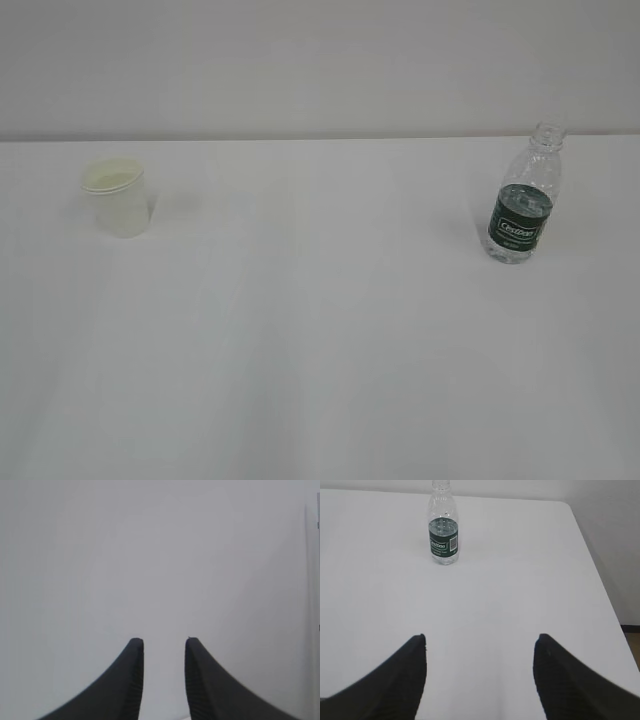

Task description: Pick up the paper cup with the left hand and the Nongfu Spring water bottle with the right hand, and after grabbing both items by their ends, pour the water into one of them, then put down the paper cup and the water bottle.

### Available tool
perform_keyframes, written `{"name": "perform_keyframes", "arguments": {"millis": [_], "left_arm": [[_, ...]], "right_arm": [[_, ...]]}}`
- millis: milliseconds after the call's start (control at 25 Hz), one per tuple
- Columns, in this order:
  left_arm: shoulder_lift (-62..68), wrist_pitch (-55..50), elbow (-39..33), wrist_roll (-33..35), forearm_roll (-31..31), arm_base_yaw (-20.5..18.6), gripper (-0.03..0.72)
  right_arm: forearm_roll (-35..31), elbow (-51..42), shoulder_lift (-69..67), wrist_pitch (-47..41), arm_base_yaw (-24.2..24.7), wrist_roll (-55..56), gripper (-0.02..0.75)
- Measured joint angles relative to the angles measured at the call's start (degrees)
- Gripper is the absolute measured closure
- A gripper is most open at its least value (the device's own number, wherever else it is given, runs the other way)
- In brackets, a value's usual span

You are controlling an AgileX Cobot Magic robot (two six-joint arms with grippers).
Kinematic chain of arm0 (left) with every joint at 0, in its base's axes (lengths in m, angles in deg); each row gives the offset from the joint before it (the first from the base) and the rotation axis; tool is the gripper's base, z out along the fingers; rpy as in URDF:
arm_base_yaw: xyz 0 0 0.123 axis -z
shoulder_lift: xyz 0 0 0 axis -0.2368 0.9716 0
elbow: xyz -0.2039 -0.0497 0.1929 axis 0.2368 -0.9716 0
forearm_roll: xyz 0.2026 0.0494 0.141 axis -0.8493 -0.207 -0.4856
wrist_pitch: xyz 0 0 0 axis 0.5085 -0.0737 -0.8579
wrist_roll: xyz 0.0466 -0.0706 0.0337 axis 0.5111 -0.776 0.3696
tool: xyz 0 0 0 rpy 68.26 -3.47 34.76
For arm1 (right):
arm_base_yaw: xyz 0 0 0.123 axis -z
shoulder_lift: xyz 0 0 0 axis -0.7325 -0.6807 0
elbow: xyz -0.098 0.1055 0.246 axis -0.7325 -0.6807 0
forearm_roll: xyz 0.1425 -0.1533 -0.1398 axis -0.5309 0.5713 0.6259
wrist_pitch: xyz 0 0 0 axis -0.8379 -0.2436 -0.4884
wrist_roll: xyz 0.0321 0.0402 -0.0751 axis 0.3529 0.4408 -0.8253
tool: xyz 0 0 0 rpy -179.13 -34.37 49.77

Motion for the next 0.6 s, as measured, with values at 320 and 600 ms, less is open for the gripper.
{"name": "perform_keyframes", "arguments": {"millis": [320,600], "left_arm": [[0.0,0.6,-0.2,1.9,0.0,0.0,0.49],[0.0,0.1,-0.7,13.6,9.9,-2.5,0.49]], "right_arm": [[0.1,0.0,0.1,-0.1,0.0,0.0,0.237],[0.3,0.0,0.1,-0.1,0.0,0.0,0.237]]}}
